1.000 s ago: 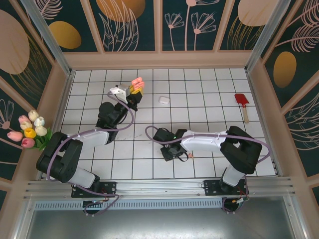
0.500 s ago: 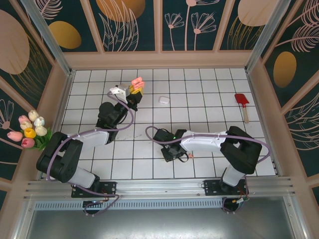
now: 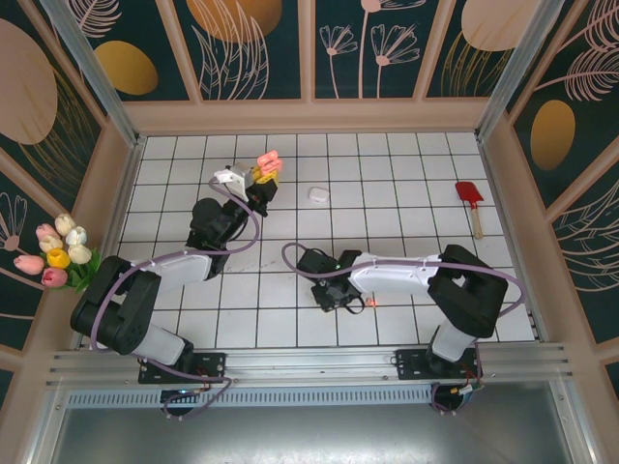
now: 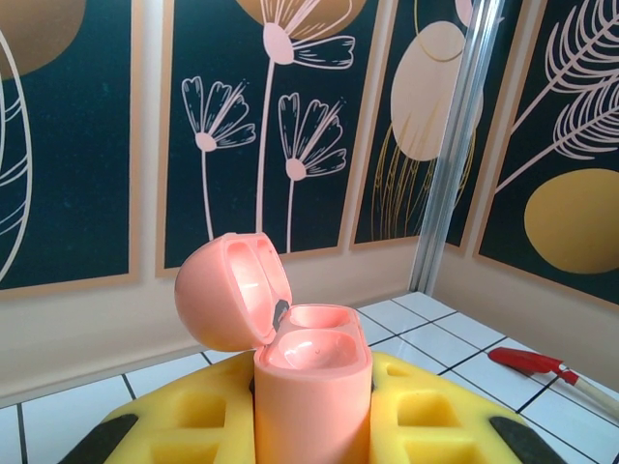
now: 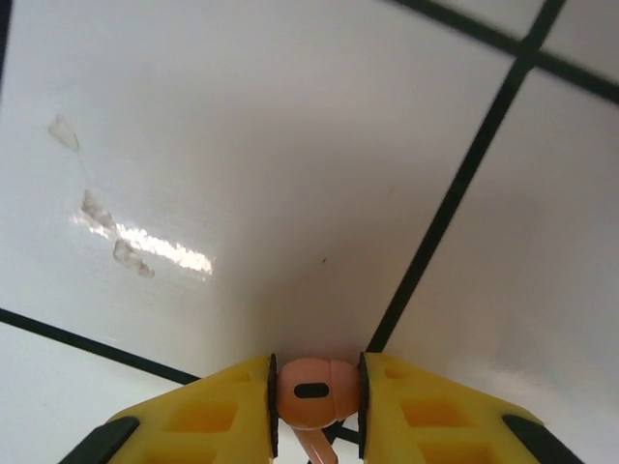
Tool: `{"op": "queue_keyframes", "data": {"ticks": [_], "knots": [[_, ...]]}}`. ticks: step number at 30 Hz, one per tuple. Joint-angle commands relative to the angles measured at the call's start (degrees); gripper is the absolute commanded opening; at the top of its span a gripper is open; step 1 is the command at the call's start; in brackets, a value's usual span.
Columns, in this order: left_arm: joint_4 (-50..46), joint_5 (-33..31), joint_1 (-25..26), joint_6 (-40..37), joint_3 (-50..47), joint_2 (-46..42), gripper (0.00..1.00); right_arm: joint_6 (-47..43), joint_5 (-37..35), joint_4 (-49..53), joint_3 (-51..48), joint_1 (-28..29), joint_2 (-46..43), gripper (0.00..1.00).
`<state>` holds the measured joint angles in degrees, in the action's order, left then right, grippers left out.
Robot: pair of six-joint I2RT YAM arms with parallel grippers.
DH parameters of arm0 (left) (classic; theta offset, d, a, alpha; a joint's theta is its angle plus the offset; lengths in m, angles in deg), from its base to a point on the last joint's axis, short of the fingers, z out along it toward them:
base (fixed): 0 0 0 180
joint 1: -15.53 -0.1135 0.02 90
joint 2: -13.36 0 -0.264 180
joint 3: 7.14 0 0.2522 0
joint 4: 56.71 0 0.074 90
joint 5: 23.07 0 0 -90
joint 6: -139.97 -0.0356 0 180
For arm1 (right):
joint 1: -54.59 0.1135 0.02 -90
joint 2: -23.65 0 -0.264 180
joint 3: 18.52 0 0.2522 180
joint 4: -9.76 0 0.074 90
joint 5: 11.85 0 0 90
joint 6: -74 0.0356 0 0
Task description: Insert wireless bluetooth earbuds into charging case
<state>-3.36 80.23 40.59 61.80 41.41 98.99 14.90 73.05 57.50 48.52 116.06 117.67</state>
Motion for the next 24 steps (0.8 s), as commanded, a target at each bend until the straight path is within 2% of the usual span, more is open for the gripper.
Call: {"op": "queue_keyframes", "data": {"ticks": [1,9,14,20,24], "knots": [[3.9,2.2,0.0,-0.8,-0.5,-0.6,0.00,2.5,-2.9,-1.7,-0.3,-1.9,-5.6,0.24],[10.0,5.7,0.0,-1.1,-2.6,0.8,0.00,3.9,-4.6,-7.5,-1.8,-9.5,-19.6,0.23],[16.6,8.9,0.4,-0.4,-4.1,3.0,0.00,1.7,-3.9,-13.9,1.4,-15.2,-27.6,0.22],[25.0,10.9,2.7,-4.4,-5.4,5.8,0.00,-2.6,-3.6,-22.6,8.0,-17.4,-30.1,0.22],[28.0,9.6,4.3,-7.4,-5.0,7.1,0.00,-4.3,-2.4,-30.0,10.5,-17.5,-29.5,0.22]]}}
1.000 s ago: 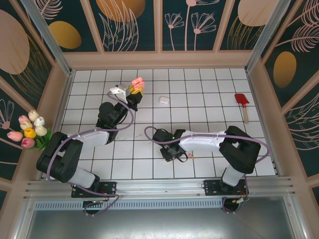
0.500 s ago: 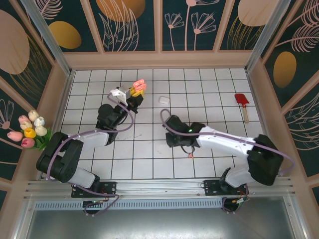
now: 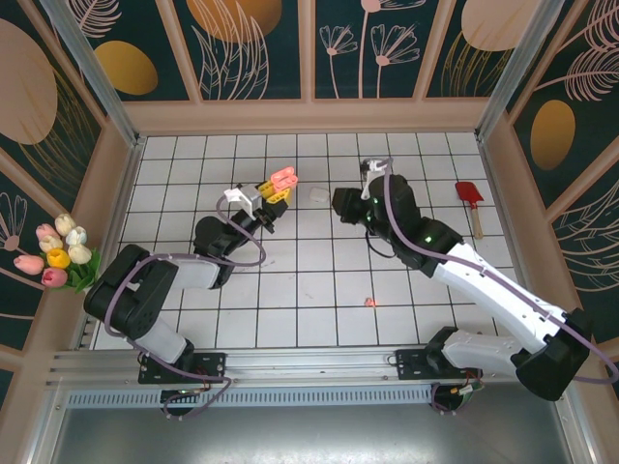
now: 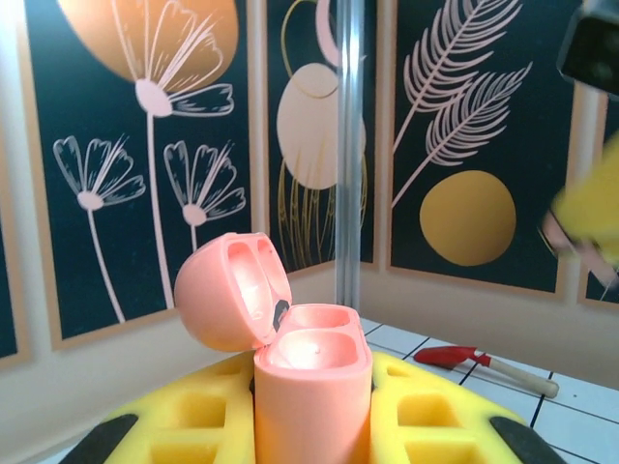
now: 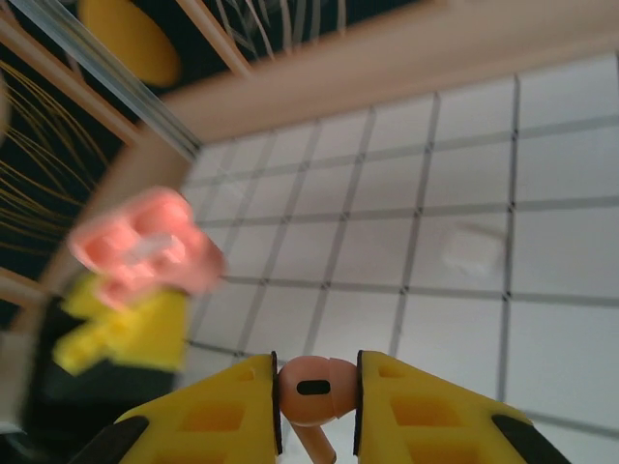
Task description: Insert wireless bluetooth earbuds into charging case
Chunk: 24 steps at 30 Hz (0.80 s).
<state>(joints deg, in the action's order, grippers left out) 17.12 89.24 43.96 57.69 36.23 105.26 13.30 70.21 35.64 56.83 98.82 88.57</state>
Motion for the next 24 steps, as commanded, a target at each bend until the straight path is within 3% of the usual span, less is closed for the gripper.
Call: {"op": "queue_keyframes", "data": {"ticks": [1,11,24], "knots": [[7.9,-0.3,1.3,-4.1,0.4,1.1,0.00,-2.9,1.0,-10.3,2.3,-0.3,-0.1,0.22],[9.0,-15.8,4.7,-14.5,3.3,3.1,0.00,-2.7,8.4,-27.8,0.1,-0.7,2.9,0.22],[10.7,-19.3,5.5,-13.3,7.3,5.9,0.00,0.9,12.8,-48.7,-7.8,-1.1,6.6,0.22]]}}
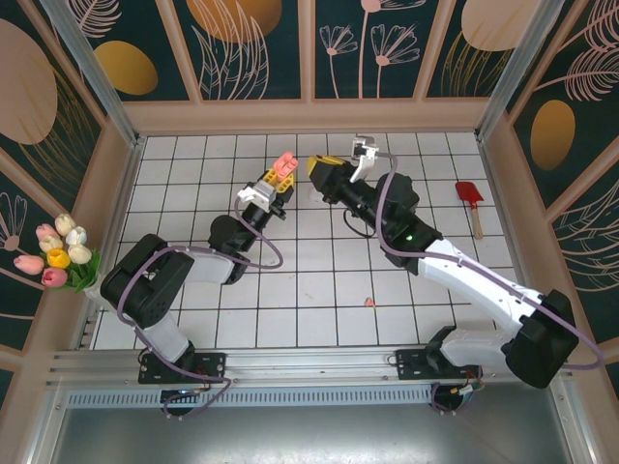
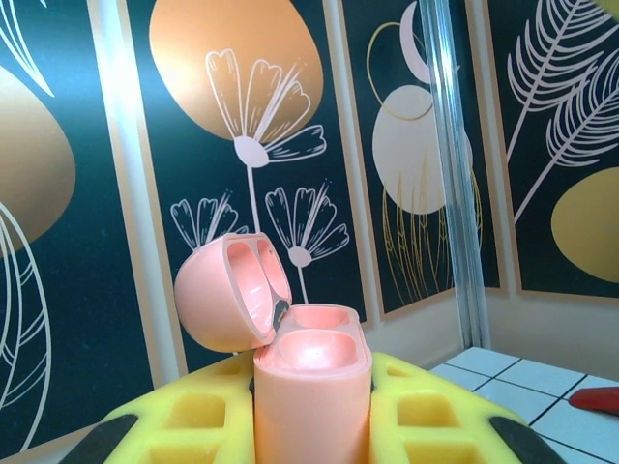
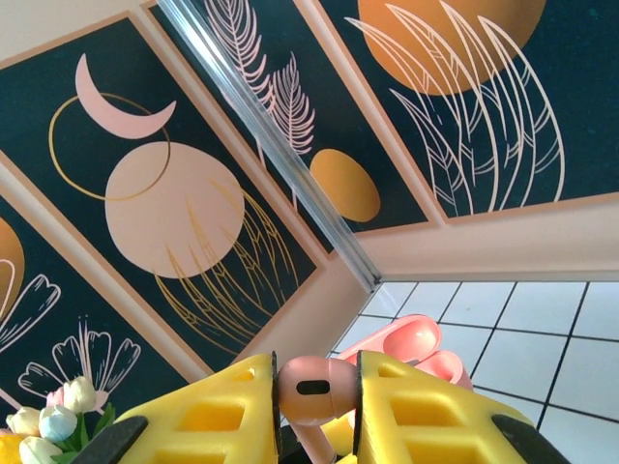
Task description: Insert wireless bluetooth earbuds into charging case
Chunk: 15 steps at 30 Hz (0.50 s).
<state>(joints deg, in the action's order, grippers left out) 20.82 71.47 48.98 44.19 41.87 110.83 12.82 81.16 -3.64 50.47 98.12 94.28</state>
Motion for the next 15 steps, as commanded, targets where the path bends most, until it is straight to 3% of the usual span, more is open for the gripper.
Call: {"op": "queue_keyframes", "data": {"ticks": [1,8,15], "knots": [[7.2,-1.7,0.4,0.4,1.8,0.4,0.00,1.8,1.9,-11.1,-2.2,-0.4,1.3,0.22],[7.4,-1.3,0.4,1.0,2.0,0.4,0.00,3.2,2.2,-20.1,-4.0,-0.2,5.3,0.22],[6.8,-0.6,0.4,2.1,2.1,0.3,0.00,3.9,3.0,-23.0,-2.1,0.4,10.3,0.21]]}}
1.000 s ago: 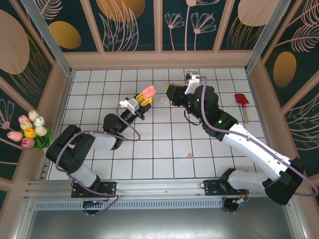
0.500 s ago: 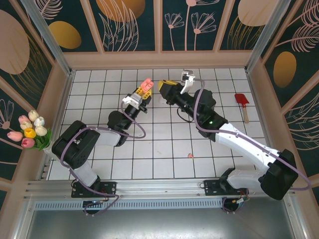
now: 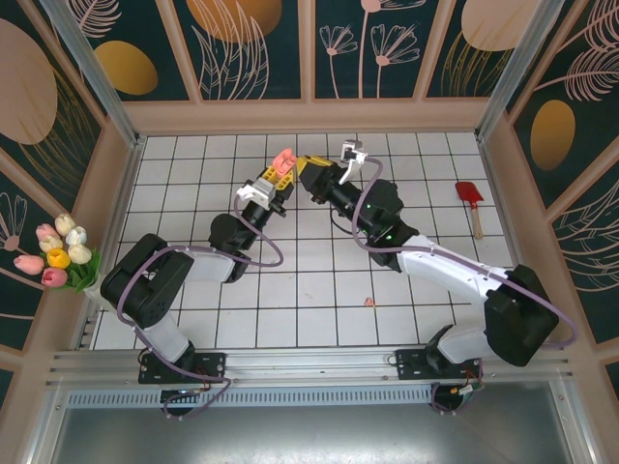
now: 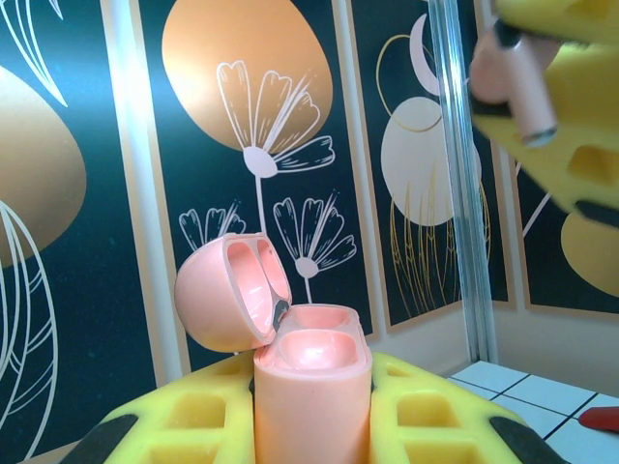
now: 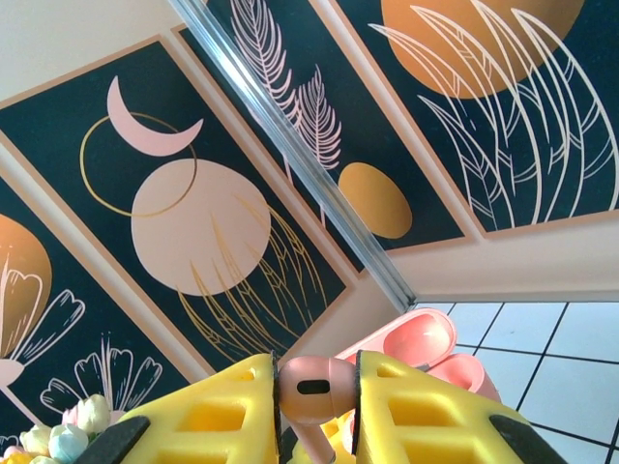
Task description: Insert wireless bluetooth earbuds into charging case
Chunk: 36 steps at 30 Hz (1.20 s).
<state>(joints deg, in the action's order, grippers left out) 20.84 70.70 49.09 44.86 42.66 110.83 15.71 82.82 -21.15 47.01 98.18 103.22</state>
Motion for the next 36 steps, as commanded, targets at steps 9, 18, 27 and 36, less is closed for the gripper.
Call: {"op": "queue_keyframes", "data": {"ticks": [9,18,27,36], "knots": [[5.5,0.8,0.4,1.9,1.3,-0.5,0.00,1.8,2.8,-6.7,3.8,0.8,5.8,0.21],[4.9,0.9,0.4,2.2,1.0,-1.0,0.00,2.1,3.6,-6.5,5.7,0.8,8.1,0.20],[4.0,1.2,0.4,2.5,1.3,-1.6,0.00,2.4,4.1,-6.3,6.5,0.7,10.5,0.20],[3.7,1.6,0.4,2.5,1.1,-2.3,0.00,2.7,4.6,-6.0,7.3,0.2,12.3,0.19]]}}
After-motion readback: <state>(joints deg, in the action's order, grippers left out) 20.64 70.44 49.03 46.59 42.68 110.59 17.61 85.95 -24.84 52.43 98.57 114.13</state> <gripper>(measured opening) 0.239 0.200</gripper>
